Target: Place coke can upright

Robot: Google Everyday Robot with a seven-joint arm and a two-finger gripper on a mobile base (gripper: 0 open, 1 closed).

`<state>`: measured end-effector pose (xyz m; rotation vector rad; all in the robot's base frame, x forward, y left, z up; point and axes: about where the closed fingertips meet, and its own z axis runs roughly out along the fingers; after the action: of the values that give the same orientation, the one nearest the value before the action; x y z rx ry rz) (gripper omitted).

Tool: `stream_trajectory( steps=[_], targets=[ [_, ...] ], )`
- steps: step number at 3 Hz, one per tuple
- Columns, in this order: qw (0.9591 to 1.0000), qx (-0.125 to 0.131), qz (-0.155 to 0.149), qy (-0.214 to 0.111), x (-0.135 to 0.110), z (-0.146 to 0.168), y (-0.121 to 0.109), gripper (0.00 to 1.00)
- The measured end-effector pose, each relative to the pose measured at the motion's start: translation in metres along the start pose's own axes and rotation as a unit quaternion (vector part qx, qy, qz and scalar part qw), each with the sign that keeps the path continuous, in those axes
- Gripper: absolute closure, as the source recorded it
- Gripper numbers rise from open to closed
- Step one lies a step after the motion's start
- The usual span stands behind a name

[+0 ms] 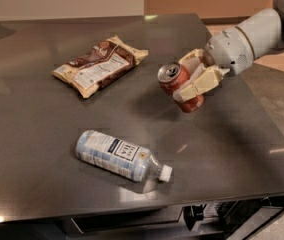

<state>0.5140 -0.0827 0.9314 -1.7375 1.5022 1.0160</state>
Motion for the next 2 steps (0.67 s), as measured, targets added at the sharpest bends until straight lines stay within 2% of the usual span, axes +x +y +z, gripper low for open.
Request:
stream_trajectory(
  steps=[1,2],
  targets=[
    [0.9979,0.013,0.021,-0.061,0.004,-0.001,0.0051,1.0],
    [0.9935,0.024,0.035,-0.106,0.0119,-0.0017,0.0067,1.0]
  ],
)
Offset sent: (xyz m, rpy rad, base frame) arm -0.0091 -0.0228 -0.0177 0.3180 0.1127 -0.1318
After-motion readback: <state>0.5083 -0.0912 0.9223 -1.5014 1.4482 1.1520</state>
